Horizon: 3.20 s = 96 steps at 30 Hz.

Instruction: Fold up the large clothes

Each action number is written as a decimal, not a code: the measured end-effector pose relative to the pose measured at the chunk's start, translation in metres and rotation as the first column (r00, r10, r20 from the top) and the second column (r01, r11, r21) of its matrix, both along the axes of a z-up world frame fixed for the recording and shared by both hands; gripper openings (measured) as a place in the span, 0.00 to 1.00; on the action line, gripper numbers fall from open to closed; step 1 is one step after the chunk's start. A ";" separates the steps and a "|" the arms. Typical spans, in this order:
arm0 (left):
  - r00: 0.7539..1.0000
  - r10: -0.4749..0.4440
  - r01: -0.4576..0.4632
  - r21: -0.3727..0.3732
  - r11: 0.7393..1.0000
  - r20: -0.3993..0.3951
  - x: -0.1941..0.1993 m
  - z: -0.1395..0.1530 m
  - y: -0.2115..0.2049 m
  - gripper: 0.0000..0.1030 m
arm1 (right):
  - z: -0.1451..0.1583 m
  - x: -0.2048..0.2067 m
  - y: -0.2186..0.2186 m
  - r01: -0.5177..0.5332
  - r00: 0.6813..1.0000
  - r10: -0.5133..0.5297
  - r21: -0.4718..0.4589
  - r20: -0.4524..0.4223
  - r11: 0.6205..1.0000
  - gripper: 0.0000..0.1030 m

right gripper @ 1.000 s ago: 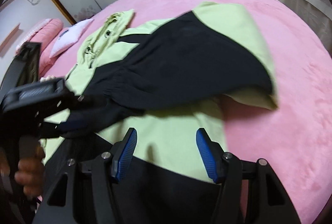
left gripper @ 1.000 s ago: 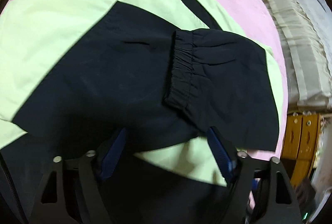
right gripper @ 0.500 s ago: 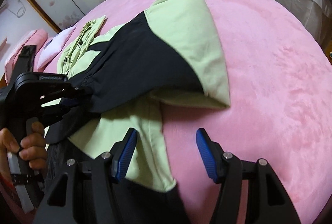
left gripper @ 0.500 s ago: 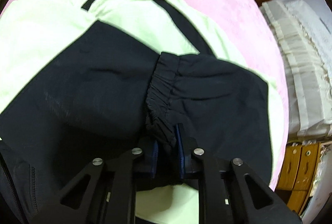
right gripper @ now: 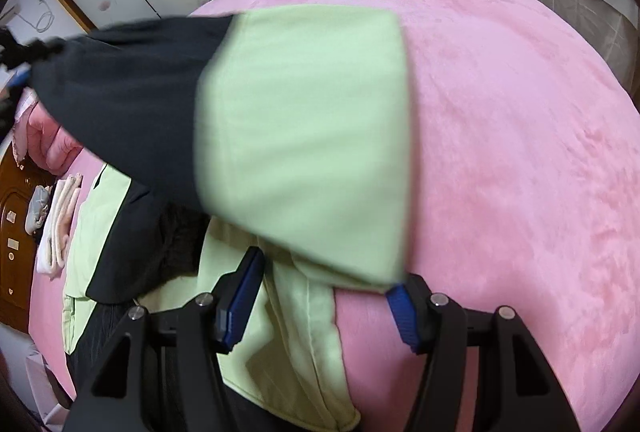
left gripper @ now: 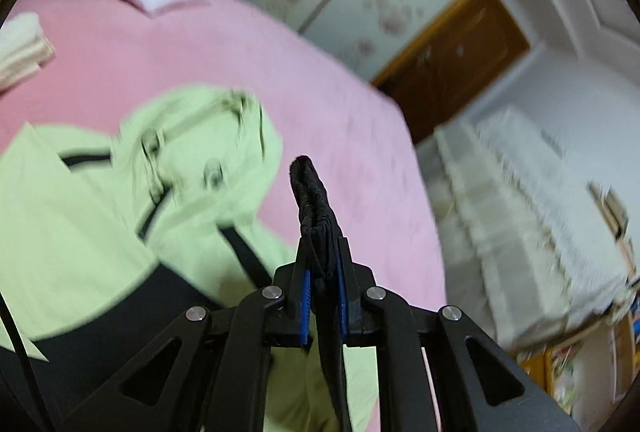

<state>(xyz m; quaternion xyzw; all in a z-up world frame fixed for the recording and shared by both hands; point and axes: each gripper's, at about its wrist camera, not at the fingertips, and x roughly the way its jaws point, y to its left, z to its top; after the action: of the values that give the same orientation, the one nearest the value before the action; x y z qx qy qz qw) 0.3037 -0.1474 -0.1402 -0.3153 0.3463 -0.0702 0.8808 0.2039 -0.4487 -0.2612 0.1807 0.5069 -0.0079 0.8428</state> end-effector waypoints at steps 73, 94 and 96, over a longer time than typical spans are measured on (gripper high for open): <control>0.741 0.193 0.192 0.478 0.857 -0.644 -0.043 -0.169 0.134 0.36 | -0.008 0.055 0.004 -0.048 0.988 0.066 0.123 -0.142 0.991 0.00; 0.834 0.027 0.238 0.404 0.883 -0.551 -0.004 -0.134 0.044 0.36 | -0.016 0.076 0.177 -0.527 0.827 0.559 0.263 -0.060 0.808 0.05; 0.830 0.055 0.221 0.418 0.881 -0.555 0.011 -0.137 0.053 0.36 | -0.020 0.090 0.179 -0.508 0.841 0.540 0.286 -0.041 0.812 0.05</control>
<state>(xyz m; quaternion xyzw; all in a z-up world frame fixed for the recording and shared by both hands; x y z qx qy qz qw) 0.3149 -0.0948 -0.2775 -0.0855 0.6052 0.0695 0.7884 0.2941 -0.2696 -0.2808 0.1436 0.5832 0.2816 0.7483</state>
